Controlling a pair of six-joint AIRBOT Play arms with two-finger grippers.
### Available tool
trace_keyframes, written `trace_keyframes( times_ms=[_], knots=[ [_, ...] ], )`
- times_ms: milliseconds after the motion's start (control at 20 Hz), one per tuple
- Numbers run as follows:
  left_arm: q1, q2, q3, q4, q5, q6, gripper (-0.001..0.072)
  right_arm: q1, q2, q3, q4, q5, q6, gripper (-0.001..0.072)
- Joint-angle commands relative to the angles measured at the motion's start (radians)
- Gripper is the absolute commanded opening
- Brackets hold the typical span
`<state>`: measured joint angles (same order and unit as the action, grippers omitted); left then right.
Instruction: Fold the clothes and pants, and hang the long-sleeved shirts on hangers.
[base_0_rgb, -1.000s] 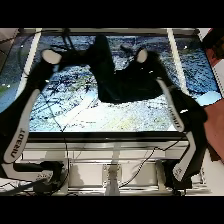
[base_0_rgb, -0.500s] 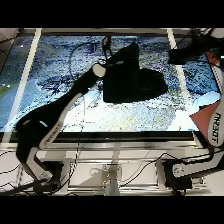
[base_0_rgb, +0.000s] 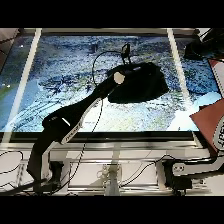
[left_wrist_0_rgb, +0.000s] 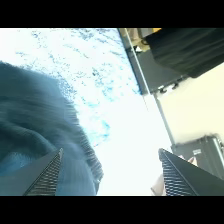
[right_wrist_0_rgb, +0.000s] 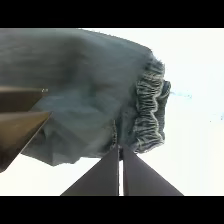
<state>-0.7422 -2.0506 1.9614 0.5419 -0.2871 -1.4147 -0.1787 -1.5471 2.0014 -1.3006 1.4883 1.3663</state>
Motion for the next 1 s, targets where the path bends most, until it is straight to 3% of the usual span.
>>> trace_keyframes(
  times_ms=[0,150,350,400,500,750,950],
  knots=[
    [-0.001,0.016,0.013,-0.004,0.007,0.001,0.0704,-0.004,0.001,0.000,-0.014,-0.072,0.000,0.0057],
    [0.032,0.064,0.013,0.010,0.000,0.017,0.0701,-0.005,-0.019,-0.002,-0.018,-0.110,0.000,0.0035],
    [0.107,0.121,0.013,0.011,-0.125,0.127,0.0696,-0.005,-0.108,-0.065,-0.021,-0.190,-0.004,0.0035],
    [0.127,0.128,0.013,0.011,-0.176,0.130,0.0696,-0.005,-0.143,-0.078,-0.006,-0.206,-0.010,0.0074],
    [0.168,0.132,0.013,0.011,-0.279,0.129,0.0696,-0.002,-0.212,-0.092,0.096,-0.231,-0.007,0.0687],
    [0.234,0.131,0.012,0.011,-0.441,0.129,0.0696,0.041,-0.354,-0.091,0.132,-0.171,0.012,0.0701],
    [0.239,0.131,0.011,0.011,-0.448,0.129,0.0696,0.111,-0.392,-0.090,-0.016,-0.204,0.039,0.0681]
  ],
)
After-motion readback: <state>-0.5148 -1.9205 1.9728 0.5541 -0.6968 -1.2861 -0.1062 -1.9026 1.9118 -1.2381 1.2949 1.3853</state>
